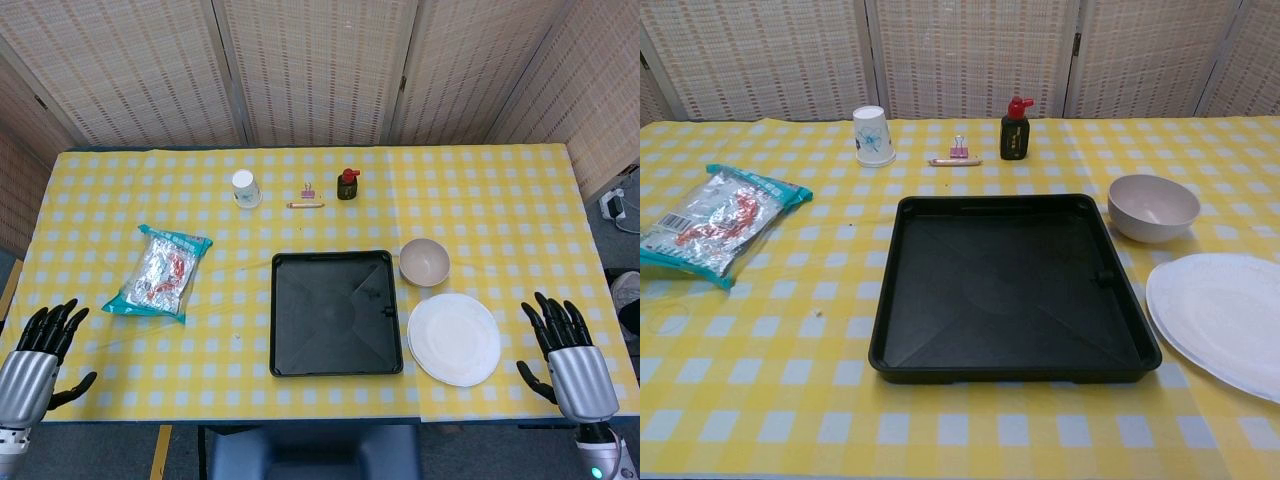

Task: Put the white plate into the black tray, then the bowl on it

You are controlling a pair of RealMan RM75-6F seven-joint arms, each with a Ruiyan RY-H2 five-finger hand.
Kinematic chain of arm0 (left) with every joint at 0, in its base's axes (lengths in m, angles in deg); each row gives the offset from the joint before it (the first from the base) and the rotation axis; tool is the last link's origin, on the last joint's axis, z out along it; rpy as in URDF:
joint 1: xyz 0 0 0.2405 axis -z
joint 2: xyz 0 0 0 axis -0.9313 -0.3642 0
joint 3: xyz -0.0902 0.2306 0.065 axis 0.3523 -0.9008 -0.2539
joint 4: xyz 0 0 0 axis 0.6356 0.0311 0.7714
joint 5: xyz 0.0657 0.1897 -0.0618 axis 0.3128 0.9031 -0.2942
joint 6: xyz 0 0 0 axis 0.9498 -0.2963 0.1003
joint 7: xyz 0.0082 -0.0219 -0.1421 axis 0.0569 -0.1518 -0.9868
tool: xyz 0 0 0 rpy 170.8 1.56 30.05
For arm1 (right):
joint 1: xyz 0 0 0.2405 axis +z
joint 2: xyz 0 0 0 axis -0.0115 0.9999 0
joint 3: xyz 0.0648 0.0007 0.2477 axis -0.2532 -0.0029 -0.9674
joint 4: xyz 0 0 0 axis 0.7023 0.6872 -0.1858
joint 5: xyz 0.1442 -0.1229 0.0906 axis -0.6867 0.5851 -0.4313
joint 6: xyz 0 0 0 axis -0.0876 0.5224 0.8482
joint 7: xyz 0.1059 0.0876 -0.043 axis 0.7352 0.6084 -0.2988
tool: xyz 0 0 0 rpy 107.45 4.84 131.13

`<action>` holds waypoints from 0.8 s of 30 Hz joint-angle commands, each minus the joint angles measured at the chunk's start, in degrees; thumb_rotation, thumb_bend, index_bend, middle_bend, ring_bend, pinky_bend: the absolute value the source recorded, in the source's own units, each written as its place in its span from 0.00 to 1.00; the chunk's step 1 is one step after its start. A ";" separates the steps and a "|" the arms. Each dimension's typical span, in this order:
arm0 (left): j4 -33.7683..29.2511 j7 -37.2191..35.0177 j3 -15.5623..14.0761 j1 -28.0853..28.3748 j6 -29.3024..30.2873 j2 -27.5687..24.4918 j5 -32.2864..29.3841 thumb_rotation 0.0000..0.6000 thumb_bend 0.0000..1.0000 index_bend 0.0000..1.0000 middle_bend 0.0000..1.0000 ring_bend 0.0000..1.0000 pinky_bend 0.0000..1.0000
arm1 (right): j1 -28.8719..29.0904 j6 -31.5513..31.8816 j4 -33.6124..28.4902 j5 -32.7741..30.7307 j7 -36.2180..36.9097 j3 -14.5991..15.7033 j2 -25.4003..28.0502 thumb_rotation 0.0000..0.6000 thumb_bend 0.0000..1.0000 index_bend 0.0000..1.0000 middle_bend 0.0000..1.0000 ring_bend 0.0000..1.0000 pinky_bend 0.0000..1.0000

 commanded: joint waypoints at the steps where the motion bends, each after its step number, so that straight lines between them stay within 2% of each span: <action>1: 0.07 0.11 0.01 0.05 -0.13 0.07 -0.06 1.00 0.25 0.00 0.05 0.02 0.00 | 0.16 -0.63 0.14 -0.53 0.12 -0.12 0.01 1.00 0.31 0.00 0.00 0.00 0.00; 6: -0.05 0.05 0.17 0.23 -0.42 0.08 -0.32 1.00 0.25 0.00 0.05 0.02 0.00 | 0.08 -0.89 -0.05 -0.68 -0.27 0.05 0.30 1.00 0.31 0.00 0.00 0.00 0.00; 10: -0.29 -0.22 0.02 0.34 -0.35 -0.02 0.21 1.00 0.25 0.00 0.05 0.02 0.00 | -0.40 1.30 -0.14 0.53 -1.20 -0.33 0.60 1.00 0.31 0.00 0.00 0.00 0.00; 15: -0.48 -0.77 -0.18 0.28 0.04 -0.27 0.82 1.00 0.25 0.00 0.05 0.02 0.00 | 0.73 -0.37 2.00 4.43 0.70 1.96 1.46 1.00 0.31 0.03 0.00 0.00 0.00; 20: -0.69 -0.89 -0.47 0.22 0.23 -0.38 1.42 1.00 0.25 0.00 0.05 0.02 0.00 | 1.08 -0.81 7.17 7.58 2.20 4.02 -0.82 1.00 0.31 0.21 0.00 0.00 0.00; 24: -0.69 -0.59 -0.74 0.46 -0.26 -0.13 1.89 1.00 0.25 0.00 0.05 0.02 0.00 | 0.87 -0.08 13.30 9.27 7.30 5.77 -3.79 1.00 0.31 0.34 0.00 0.00 0.00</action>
